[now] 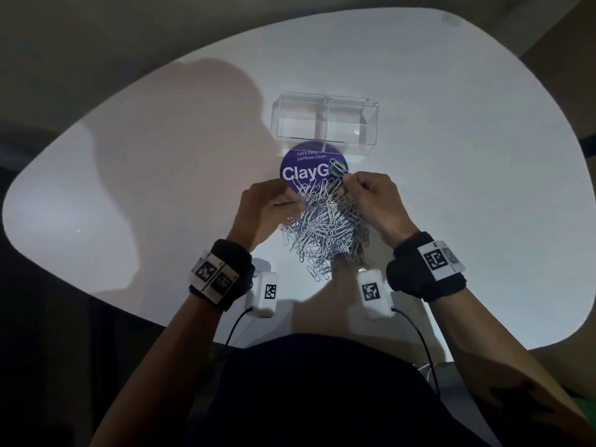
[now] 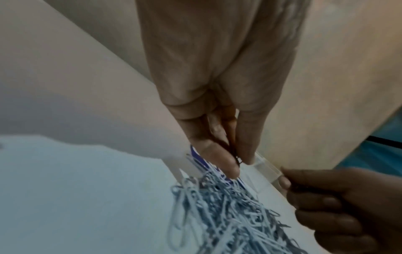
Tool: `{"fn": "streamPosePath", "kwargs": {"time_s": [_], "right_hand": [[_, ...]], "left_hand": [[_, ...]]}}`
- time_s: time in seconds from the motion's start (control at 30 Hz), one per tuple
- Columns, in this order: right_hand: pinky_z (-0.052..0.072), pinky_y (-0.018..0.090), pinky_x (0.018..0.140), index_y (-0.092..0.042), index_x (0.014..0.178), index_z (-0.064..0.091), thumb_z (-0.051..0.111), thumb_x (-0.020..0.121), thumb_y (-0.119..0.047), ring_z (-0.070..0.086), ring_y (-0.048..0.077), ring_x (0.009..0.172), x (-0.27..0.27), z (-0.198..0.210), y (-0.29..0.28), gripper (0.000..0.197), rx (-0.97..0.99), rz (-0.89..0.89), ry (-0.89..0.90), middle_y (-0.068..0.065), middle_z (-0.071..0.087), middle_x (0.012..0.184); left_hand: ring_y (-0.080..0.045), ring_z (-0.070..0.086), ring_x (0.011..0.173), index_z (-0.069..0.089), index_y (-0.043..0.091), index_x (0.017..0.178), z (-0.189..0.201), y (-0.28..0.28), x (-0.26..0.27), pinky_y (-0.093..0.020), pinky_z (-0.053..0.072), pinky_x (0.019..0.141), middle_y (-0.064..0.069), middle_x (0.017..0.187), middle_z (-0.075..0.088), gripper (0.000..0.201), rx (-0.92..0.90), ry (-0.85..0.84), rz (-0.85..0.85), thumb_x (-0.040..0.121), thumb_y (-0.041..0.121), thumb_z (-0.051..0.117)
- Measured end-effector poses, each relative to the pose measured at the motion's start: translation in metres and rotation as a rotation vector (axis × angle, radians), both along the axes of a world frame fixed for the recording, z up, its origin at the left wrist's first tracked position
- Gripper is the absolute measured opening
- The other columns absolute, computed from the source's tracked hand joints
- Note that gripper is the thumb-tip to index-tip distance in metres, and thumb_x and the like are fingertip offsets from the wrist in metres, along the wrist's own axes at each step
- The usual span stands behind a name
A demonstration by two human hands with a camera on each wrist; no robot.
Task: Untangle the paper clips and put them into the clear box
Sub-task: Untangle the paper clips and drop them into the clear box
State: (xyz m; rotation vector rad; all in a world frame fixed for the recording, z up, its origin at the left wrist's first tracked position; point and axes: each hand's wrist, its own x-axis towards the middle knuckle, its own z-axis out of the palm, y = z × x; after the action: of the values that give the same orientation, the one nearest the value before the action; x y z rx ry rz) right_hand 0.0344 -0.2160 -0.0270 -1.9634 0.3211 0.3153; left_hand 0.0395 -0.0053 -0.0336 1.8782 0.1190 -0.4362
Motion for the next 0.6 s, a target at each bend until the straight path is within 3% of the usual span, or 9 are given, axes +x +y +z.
{"fn": "streamPosePath", "kwargs": {"time_s": [0.07,0.13,0.17,0.27,0.37,0.5,0.6], "right_hand": [[0.041,0.025,0.064,-0.016,0.084,0.074,0.054,0.099,-0.026,0.057,0.014,0.064,0.004,0.001,0.004,0.028,-0.056,0.080,-0.050,-0.004,0.072,0.081],[0.045,0.021,0.068,-0.018,0.091,0.075,0.061,0.095,-0.023,0.055,-0.003,0.064,0.008,0.002,0.008,0.016,-0.141,0.209,-0.090,-0.018,0.066,0.078],[0.044,0.020,0.067,-0.021,0.093,0.076,0.066,0.092,-0.023,0.053,-0.006,0.063,0.010,0.004,0.011,0.011,-0.217,0.291,-0.113,-0.021,0.063,0.074],[0.045,0.027,0.073,-0.031,0.101,0.075,0.074,0.083,-0.029,0.059,0.007,0.079,0.011,0.007,0.020,0.018,-0.457,0.535,-0.159,-0.011,0.071,0.091],[0.045,0.029,0.079,-0.034,0.108,0.072,0.073,0.083,-0.032,0.065,0.019,0.097,0.011,0.004,0.026,0.025,-0.591,0.649,-0.187,-0.006,0.073,0.106],[0.044,0.027,0.071,-0.027,0.086,0.072,0.069,0.083,-0.021,0.065,0.017,0.086,0.009,-0.004,0.030,0.008,-0.606,0.616,-0.194,-0.009,0.072,0.086],[0.046,0.028,0.071,-0.028,0.080,0.071,0.071,0.082,-0.019,0.063,0.012,0.079,0.009,-0.004,0.026,0.009,-0.557,0.563,-0.170,-0.014,0.067,0.076]], "left_hand": [[-0.018,0.068,0.061,0.065,0.001,0.084,-0.002,0.008,-0.001,-0.025,0.054,0.055,-0.010,0.069,0.069,0.014,-0.026,0.039,0.053,0.076,-0.002,0.076],[-0.017,0.067,0.060,0.065,0.003,0.087,-0.003,0.014,-0.002,-0.023,0.052,0.055,-0.012,0.072,0.068,0.016,-0.070,0.097,0.093,0.077,-0.005,0.073],[-0.017,0.066,0.061,0.066,0.003,0.090,-0.003,0.017,-0.003,-0.024,0.052,0.056,-0.012,0.074,0.068,0.016,-0.103,0.133,0.111,0.078,-0.006,0.071],[-0.018,0.060,0.063,0.068,0.001,0.099,0.000,0.022,-0.004,-0.024,0.048,0.056,-0.011,0.077,0.065,0.021,-0.199,0.227,0.162,0.082,-0.007,0.060],[-0.019,0.051,0.061,0.067,0.004,0.089,0.002,0.021,-0.007,-0.024,0.038,0.051,-0.010,0.074,0.056,0.017,-0.269,0.262,0.190,0.083,0.005,0.051],[-0.015,0.030,0.052,0.048,0.016,0.069,0.002,0.011,-0.005,-0.027,0.019,0.049,-0.003,0.063,0.043,0.013,-0.333,0.373,0.251,0.077,0.026,0.049],[-0.015,0.022,0.054,0.039,0.021,0.064,-0.002,0.002,0.000,-0.027,0.016,0.049,0.007,0.057,0.033,0.035,-0.116,0.272,0.158,0.086,0.035,0.062]]}}
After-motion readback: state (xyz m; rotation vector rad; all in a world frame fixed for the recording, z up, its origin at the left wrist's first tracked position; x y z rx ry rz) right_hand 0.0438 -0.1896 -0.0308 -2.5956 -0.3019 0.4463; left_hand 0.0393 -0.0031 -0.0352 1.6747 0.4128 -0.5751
